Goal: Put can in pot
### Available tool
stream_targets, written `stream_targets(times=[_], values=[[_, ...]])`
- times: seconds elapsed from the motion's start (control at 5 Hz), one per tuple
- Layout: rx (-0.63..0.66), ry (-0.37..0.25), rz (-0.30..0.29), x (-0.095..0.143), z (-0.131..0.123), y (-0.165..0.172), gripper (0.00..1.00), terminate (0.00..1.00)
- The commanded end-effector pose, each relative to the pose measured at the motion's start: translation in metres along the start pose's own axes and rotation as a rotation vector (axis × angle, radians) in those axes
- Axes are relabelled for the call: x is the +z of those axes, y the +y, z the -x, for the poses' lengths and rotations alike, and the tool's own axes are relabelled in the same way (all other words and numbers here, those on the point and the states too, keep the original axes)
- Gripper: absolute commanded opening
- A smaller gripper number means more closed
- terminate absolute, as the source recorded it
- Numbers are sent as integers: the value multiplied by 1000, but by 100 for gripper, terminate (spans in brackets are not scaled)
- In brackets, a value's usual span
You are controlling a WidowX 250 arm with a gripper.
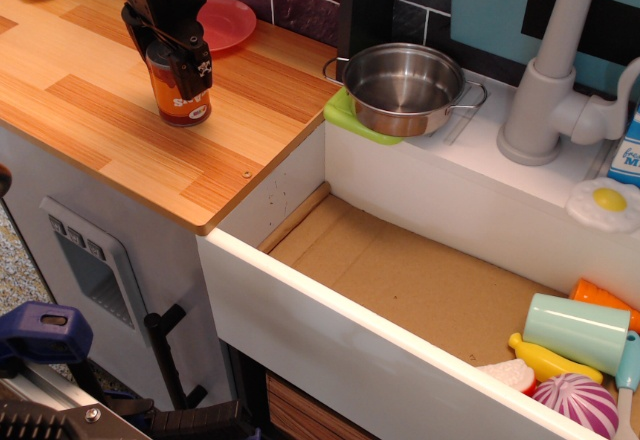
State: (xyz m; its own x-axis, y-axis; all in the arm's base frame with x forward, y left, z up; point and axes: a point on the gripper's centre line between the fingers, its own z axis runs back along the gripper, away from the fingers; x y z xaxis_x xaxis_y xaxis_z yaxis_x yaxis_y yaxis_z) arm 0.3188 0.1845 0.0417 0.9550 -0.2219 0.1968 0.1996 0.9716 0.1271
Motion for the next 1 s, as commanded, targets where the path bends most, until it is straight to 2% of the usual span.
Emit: stream_targets(times=[0.0, 0.2, 0.4, 0.6, 0.8], values=[[-97, -9, -92, 56, -25, -27, 0, 0], [-185, -45, -109, 79, -51, -49, 0, 0], [-203, -137, -136, 81, -75, -78, 0, 0], [-187, -191, -188, 81, -91, -104, 0, 0], [-189, -271, -202, 81, -108, -122, 0, 0]])
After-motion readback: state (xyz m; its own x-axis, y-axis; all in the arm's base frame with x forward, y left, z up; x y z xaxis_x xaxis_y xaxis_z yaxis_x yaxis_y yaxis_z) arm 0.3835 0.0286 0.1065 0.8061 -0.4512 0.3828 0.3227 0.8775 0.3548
